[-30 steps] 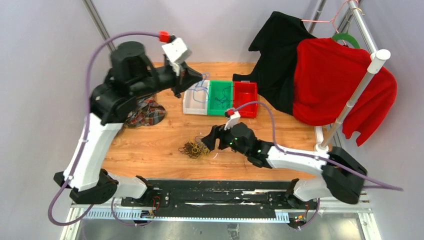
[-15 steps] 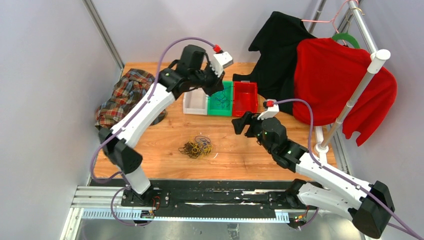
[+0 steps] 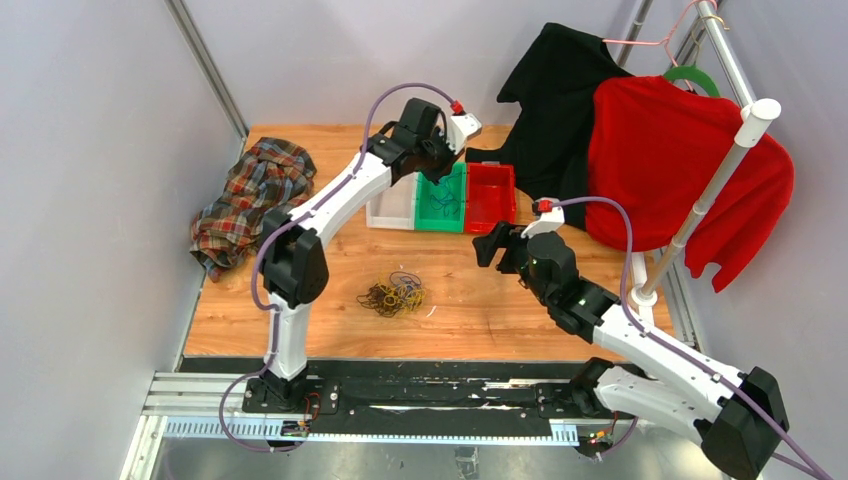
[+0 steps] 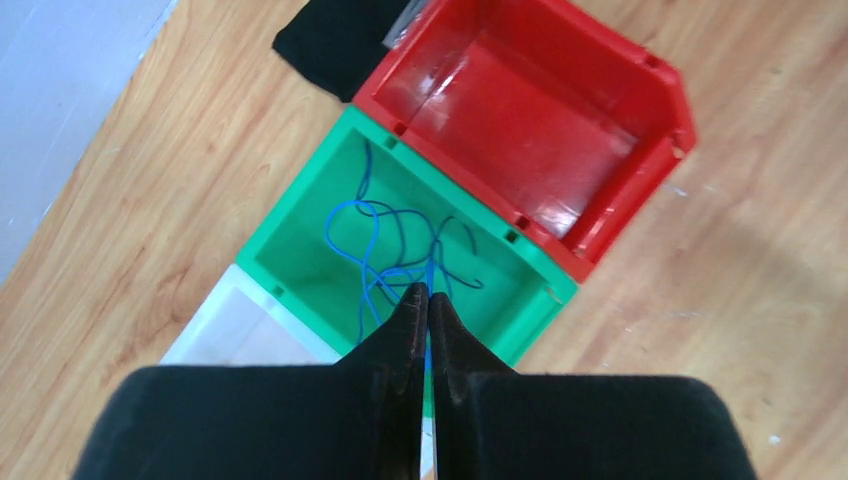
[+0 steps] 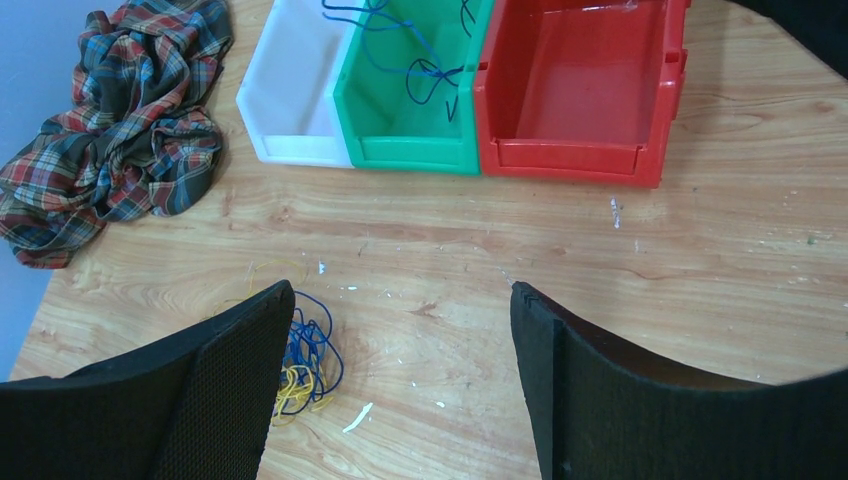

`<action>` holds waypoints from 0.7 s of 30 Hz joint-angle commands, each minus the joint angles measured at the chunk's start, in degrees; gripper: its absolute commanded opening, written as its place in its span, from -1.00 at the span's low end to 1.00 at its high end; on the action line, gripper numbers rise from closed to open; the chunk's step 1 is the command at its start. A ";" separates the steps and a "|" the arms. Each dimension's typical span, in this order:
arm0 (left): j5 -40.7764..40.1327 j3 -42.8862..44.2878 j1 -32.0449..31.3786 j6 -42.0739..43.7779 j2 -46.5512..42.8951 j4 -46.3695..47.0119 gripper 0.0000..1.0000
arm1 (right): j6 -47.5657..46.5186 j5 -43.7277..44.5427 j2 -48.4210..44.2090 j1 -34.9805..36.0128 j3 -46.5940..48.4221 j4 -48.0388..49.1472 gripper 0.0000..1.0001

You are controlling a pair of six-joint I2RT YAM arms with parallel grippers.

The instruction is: Untangle the cables

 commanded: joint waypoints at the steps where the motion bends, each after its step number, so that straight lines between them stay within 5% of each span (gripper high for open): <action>1: -2.29 3.13 0.87 1.46 2.84 3.71 -0.88 | -0.63 -0.25 0.51 -0.83 -0.60 -0.16 0.57; 2: -2.48 3.64 0.98 1.69 3.23 3.28 -0.65 | -0.57 -0.29 0.63 -0.82 -0.60 -0.09 0.57; 4: -2.42 4.25 1.31 1.99 3.24 1.41 0.22 | -0.62 -0.33 0.84 -0.84 -0.37 -0.20 0.57; 5: -2.10 4.40 1.50 2.36 2.84 -0.05 0.44 | -0.69 -0.35 0.99 -0.83 -0.12 -0.33 0.57; 9: 0.94 0.91 2.87 3.53 -2.19 -6.01 0.84 | -1.07 -0.78 1.39 -0.84 0.79 -0.81 0.57; 15: 8.43 -11.06 5.20 7.44 -14.15 -16.22 0.94 | -1.66 -3.48 3.99 -0.82 2.65 -1.34 0.57; 21: 15.55 -30.86 5.69 9.47 -25.65 -18.22 0.80 | -1.45 -7.56 6.86 -0.74 3.13 0.22 0.57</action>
